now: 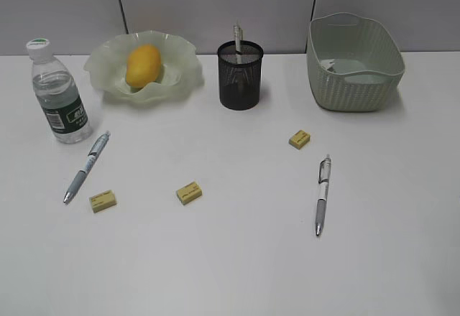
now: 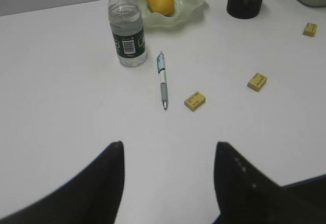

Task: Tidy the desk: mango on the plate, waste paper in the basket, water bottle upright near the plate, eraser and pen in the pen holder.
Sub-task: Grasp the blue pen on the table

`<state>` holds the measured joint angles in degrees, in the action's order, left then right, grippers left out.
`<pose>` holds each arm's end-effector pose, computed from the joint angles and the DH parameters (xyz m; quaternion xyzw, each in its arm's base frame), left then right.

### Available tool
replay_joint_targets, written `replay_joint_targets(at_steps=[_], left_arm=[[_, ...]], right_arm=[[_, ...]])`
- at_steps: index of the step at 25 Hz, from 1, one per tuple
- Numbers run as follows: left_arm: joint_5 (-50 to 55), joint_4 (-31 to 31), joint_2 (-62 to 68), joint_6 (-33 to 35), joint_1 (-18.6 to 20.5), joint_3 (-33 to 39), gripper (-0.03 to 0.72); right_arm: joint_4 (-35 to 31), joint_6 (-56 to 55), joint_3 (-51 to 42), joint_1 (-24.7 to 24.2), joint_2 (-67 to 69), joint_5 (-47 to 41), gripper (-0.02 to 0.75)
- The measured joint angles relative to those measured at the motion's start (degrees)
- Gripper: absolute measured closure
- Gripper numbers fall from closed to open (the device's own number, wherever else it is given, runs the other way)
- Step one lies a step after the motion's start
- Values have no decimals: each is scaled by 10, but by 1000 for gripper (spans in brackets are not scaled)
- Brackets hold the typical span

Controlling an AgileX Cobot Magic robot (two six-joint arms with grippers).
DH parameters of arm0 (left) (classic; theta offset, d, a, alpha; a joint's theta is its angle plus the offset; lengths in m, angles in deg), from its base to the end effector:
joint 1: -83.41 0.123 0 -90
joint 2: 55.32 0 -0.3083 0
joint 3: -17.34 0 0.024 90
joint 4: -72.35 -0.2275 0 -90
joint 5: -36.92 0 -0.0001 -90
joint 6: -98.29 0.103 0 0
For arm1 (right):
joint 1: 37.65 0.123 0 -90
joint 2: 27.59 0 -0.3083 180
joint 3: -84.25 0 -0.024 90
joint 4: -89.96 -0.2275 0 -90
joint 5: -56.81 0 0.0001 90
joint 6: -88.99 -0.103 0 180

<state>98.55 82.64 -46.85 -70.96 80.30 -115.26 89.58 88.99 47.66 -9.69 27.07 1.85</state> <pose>-0.0404 -0.0140 0.2695 0.1072 0.8447 -0.0549 0.5215 0.0941 0.0506 0.3079 -0.2302 0.9287 0.0733 0.2812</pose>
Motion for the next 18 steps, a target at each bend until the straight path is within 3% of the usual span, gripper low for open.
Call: replay_joint_targets(at_steps=[18], left_arm=[[0,-1,0,0,0,0,260]], right_arm=[[35,0,-115,0,-259,-31,166]])
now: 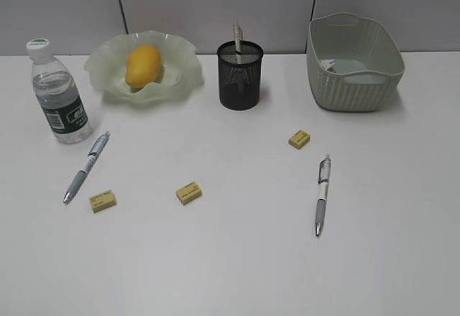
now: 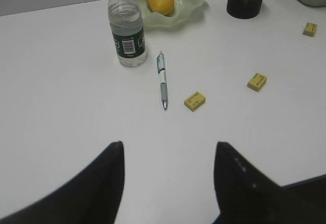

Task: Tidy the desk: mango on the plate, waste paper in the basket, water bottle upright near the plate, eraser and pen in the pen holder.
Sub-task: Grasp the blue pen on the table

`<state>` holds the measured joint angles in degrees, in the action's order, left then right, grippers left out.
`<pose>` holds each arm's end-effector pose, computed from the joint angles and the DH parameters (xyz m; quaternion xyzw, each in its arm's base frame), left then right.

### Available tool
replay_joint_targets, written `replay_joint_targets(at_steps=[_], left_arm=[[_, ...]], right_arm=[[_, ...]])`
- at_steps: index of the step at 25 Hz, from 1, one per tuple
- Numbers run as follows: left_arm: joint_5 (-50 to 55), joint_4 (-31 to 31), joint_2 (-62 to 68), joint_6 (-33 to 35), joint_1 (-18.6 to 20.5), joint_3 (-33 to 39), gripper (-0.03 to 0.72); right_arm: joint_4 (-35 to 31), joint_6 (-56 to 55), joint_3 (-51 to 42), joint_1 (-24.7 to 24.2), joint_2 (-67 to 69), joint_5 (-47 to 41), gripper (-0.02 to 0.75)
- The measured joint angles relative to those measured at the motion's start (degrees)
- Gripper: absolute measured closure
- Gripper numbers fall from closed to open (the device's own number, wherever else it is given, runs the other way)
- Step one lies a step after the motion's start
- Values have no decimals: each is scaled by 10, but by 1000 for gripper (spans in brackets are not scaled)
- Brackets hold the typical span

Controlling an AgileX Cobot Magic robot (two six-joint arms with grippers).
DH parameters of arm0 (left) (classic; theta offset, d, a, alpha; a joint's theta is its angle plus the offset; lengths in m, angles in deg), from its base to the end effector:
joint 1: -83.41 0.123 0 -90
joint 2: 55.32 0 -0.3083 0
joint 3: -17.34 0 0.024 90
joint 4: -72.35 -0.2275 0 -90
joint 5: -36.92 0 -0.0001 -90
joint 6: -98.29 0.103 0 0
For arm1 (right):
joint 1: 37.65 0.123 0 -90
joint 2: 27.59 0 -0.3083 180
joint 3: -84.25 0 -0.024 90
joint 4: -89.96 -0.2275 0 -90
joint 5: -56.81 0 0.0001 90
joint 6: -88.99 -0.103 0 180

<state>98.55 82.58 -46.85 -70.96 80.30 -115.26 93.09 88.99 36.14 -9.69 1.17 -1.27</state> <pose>-0.0404 -0.0139 0.2695 0.1072 0.8447 -0.0544 0.5215 0.0187 0.0045 0.2737 -0.2274 0.8949 0.0664 0.3781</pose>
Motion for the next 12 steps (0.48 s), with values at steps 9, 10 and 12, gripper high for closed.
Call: replay_joint_targets(at_steps=[9,10,12], left_arm=[[-1,0,35,0,0,-6,260],[-6,1,50,0,0,-12,260],[-20,5,84,0,0,-23,260]], right_arm=[[5,0,-8,0,-3,-12,166],[5,0,-8,0,-3,-12,166],[5,0,-8,0,-3,-13,166]])
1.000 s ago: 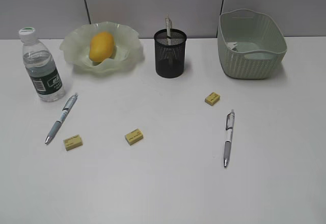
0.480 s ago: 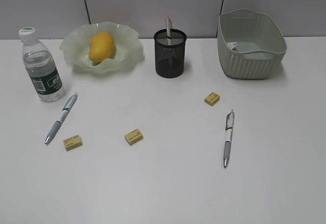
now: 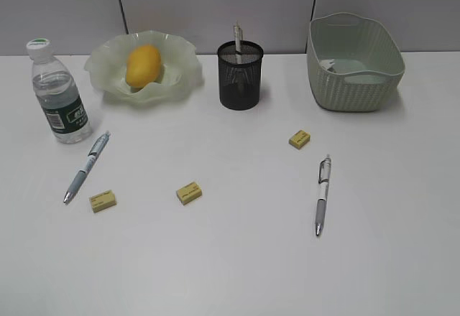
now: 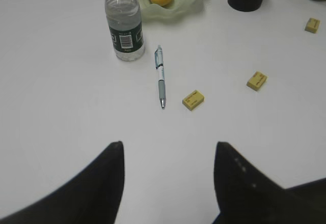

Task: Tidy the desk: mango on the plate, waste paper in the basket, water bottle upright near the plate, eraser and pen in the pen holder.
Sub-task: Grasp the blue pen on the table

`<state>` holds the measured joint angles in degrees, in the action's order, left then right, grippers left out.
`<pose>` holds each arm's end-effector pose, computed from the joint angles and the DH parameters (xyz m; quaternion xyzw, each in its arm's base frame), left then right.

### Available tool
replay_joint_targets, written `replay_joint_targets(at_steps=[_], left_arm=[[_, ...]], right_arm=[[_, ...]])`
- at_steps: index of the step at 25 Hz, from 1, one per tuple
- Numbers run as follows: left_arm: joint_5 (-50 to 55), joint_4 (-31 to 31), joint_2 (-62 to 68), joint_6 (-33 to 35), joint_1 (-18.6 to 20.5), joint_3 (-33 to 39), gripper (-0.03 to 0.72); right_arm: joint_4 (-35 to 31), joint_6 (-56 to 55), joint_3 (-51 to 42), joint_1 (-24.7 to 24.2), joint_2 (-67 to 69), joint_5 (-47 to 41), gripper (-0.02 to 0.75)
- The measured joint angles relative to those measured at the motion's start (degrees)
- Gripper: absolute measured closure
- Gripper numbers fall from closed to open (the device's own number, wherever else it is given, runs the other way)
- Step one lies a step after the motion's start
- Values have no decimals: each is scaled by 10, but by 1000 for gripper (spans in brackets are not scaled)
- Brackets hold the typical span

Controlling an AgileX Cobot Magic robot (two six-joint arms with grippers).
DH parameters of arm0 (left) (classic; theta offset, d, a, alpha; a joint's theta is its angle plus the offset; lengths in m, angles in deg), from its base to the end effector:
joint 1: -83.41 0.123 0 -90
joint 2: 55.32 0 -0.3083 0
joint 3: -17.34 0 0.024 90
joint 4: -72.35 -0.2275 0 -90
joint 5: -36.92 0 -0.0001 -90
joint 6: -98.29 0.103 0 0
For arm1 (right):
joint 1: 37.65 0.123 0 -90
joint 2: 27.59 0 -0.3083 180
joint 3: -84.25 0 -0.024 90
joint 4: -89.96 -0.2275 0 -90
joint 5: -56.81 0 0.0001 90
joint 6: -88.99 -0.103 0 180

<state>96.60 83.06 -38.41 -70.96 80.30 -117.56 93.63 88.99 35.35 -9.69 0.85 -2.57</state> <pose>-0.0194 -0.0155 0.2878 0.1030 0.8634 -0.0608 0.4902 0.0169 0.0025 0.2682 -0.2293 0.9003 0.0584 0.3653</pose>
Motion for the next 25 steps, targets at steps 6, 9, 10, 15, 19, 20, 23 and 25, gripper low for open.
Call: replay_joint_targets(at_steps=[6,9,10,15,19,20,23,25], left_arm=[[-47,7,131,0,0,-30,260],[-57,11,205,0,0,-48,260],[-59,15,230,0,0,-54,260],[-82,43,347,0,0,-76,260],[-107,54,451,0,-1,-78,260],[-115,56,468,0,-3,-78,260],[-137,58,526,0,-25,-84,260],[-148,56,557,-10,-46,-96,260]], right_arm=[[1,0,0,0,0,0,166],[1,0,0,0,0,-1,166],[1,0,0,0,0,-1,167],[1,0,0,0,0,-1,167],[2,0,0,0,0,-1,167],[2,0,0,0,0,-1,167],[2,0,0,0,0,-1,167],[2,0,0,0,0,-1,167]])
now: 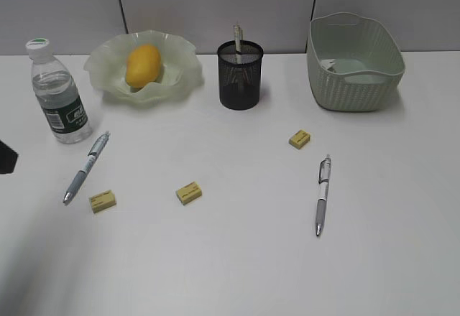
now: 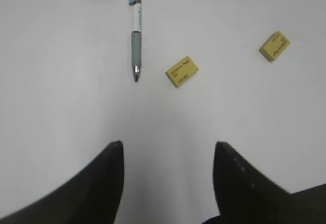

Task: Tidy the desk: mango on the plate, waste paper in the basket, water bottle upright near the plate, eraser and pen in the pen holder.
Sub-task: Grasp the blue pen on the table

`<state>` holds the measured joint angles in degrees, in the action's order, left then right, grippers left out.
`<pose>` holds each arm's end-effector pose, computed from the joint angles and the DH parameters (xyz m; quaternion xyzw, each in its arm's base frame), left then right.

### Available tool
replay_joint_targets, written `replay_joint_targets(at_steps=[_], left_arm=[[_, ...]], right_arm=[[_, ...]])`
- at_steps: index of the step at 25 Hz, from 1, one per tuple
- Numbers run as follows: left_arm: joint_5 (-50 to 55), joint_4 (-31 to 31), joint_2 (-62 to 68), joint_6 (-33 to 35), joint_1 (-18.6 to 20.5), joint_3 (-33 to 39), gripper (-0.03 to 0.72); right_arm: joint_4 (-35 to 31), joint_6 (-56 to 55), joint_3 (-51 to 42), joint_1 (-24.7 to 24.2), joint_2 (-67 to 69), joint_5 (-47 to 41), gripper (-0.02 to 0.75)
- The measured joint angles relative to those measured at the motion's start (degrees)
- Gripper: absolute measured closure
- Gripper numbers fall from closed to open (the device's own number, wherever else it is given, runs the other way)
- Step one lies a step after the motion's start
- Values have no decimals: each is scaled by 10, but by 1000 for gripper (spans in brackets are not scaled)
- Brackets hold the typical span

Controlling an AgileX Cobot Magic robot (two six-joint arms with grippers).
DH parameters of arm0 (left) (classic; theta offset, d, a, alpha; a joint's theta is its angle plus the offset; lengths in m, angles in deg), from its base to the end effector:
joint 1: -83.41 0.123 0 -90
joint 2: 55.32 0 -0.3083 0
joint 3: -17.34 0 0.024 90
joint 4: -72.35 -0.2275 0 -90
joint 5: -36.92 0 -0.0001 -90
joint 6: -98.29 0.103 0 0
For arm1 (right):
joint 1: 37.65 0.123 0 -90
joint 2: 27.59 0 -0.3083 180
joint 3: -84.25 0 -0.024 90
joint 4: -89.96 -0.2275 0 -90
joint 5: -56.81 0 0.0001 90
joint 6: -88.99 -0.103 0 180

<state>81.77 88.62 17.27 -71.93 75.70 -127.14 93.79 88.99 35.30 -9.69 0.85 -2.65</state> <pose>0.1747 -0.0442 0.2803 0.0730 0.9626 -0.1163 0.2336 0.0169 0.0023 0.2679 -0.2296 0.9006 0.0568 0.3646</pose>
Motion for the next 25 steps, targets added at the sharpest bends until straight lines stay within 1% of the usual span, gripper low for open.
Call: replay_joint_targets(at_steps=[5,9,18,23,25], left_arm=[[-22,-51,75,-67,-52,-44,260],[-25,-72,138,-85,-76,-82,260],[-3,-83,280,-94,-84,-187,260],[16,-120,336,-98,-85,-236,260],[17,-126,353,-98,-85,-248,260]], right_arm=[[0,0,0,0,0,0,167],[0,0,0,0,0,0,167],[0,0,0,0,0,0,167],[0,-3,0,0,0,0,167],[0,-3,0,0,0,0,167]])
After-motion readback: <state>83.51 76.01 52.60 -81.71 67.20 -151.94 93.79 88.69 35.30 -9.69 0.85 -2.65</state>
